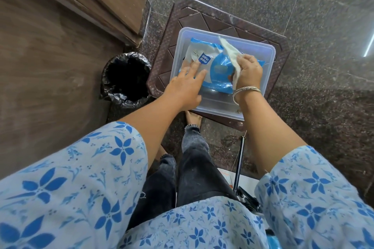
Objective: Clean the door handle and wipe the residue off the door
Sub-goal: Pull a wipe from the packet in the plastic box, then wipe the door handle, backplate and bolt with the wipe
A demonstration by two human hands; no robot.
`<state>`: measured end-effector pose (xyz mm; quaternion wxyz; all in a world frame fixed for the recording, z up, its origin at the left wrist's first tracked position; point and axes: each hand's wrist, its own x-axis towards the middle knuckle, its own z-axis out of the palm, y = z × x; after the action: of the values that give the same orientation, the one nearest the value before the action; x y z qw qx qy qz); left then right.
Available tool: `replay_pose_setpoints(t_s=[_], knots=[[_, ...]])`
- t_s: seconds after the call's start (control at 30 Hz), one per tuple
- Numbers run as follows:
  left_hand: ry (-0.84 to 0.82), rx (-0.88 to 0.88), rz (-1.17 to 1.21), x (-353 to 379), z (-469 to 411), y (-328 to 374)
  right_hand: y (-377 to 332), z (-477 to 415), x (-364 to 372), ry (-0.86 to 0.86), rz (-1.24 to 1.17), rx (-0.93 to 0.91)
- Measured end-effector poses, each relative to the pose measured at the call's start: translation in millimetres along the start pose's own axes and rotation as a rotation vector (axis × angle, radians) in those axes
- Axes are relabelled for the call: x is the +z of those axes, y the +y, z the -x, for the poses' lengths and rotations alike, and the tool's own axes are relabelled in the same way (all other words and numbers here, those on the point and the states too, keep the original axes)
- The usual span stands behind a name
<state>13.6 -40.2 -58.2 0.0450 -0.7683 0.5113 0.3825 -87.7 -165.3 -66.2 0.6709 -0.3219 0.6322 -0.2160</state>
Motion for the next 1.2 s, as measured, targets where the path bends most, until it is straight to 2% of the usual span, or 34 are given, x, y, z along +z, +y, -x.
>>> replay_pose_setpoints(t_s=[0.13,0.3,0.37,0.5,0.6,0.7,0.77,0.97,1.2], knots=[[0.197,-0.020,0.300,-13.9,3.6,1.7,-3.8,11.5,4.8,-0.128,-0.008,0.106],[0.213,-0.293,1.017,-42.1,13.7,9.3,0.7,35.7,22.6,-0.381,0.018,0.104],[0.272,-0.321,1.173,-49.4,25.3,8.2,3.1,46.5,31.6,-0.475,0.063,0.068],[0.397,-0.329,1.274,-55.1,60.3,-10.2,1.6,74.6,46.0,-0.597,0.191,0.034],[0.443,-0.335,1.430,-61.2,97.8,-29.2,-7.1,100.1,56.7,-0.680,0.180,0.059],[0.464,-0.287,1.627,-67.9,138.2,-47.4,-15.0,133.9,72.3,-0.834,0.213,0.118],[0.502,-0.269,1.694,-73.3,166.0,-57.7,-16.9,159.6,85.3,-0.925,0.281,0.084],[0.716,-0.219,1.695,-78.1,260.1,-91.8,-8.9,245.5,131.1,-1.148,0.399,-0.024],[1.010,-0.246,1.685,-46.8,385.3,-130.5,28.0,358.5,181.9,-1.274,0.554,-0.157]])
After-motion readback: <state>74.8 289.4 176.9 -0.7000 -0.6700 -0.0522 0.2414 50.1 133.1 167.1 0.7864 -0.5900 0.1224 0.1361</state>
